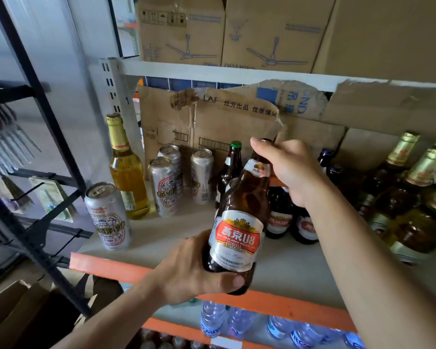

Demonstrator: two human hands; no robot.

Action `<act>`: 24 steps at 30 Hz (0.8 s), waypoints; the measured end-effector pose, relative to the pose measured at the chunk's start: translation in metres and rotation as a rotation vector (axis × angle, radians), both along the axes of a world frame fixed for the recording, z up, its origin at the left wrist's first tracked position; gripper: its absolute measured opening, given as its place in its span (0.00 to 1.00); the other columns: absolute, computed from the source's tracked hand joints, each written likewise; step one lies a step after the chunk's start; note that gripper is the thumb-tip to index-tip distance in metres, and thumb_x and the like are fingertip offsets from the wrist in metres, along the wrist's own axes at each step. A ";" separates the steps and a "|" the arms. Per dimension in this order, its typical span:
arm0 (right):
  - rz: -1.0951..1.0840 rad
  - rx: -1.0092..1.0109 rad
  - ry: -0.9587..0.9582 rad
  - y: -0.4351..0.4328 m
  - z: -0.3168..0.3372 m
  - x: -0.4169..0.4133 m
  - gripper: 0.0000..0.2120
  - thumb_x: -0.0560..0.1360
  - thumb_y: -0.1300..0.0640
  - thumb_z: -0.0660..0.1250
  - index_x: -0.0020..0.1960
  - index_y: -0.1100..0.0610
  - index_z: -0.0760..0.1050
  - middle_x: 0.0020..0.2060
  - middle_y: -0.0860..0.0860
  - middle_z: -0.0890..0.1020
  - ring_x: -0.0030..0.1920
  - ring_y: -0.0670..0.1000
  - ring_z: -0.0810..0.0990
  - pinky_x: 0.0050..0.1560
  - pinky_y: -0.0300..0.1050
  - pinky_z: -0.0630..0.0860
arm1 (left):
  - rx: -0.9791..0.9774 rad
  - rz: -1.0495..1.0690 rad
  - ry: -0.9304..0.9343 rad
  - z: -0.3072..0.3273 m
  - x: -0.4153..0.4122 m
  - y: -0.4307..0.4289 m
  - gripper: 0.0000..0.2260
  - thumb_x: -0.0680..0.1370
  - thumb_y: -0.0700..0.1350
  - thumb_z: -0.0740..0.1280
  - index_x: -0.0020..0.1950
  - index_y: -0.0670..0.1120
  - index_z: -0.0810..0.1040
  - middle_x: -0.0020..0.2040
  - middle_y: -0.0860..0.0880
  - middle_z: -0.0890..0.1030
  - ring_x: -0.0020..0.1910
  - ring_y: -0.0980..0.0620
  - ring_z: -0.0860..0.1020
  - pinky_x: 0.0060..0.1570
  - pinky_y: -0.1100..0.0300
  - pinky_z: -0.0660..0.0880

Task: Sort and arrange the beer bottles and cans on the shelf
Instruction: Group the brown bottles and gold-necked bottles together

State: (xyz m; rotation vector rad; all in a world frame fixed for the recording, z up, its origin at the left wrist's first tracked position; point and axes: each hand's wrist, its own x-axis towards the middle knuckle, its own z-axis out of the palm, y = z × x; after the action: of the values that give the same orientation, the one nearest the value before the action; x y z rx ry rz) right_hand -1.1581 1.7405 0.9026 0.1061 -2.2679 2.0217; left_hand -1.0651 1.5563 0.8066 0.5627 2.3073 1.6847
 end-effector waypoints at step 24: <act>-0.245 0.220 0.025 0.134 -0.028 0.026 0.13 0.73 0.50 0.72 0.39 0.60 0.82 0.39 0.61 0.85 0.43 0.60 0.85 0.47 0.63 0.81 | -0.248 -0.052 0.000 -0.054 -0.032 0.132 0.28 0.60 0.54 0.79 0.57 0.58 0.72 0.47 0.60 0.83 0.44 0.69 0.79 0.48 0.69 0.77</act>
State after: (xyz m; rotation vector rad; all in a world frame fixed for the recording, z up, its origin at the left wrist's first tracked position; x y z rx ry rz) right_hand -1.1324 1.8747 0.8749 -0.1241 -2.3489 1.6409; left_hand -1.0972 1.6879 0.7529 0.5640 2.4297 1.3477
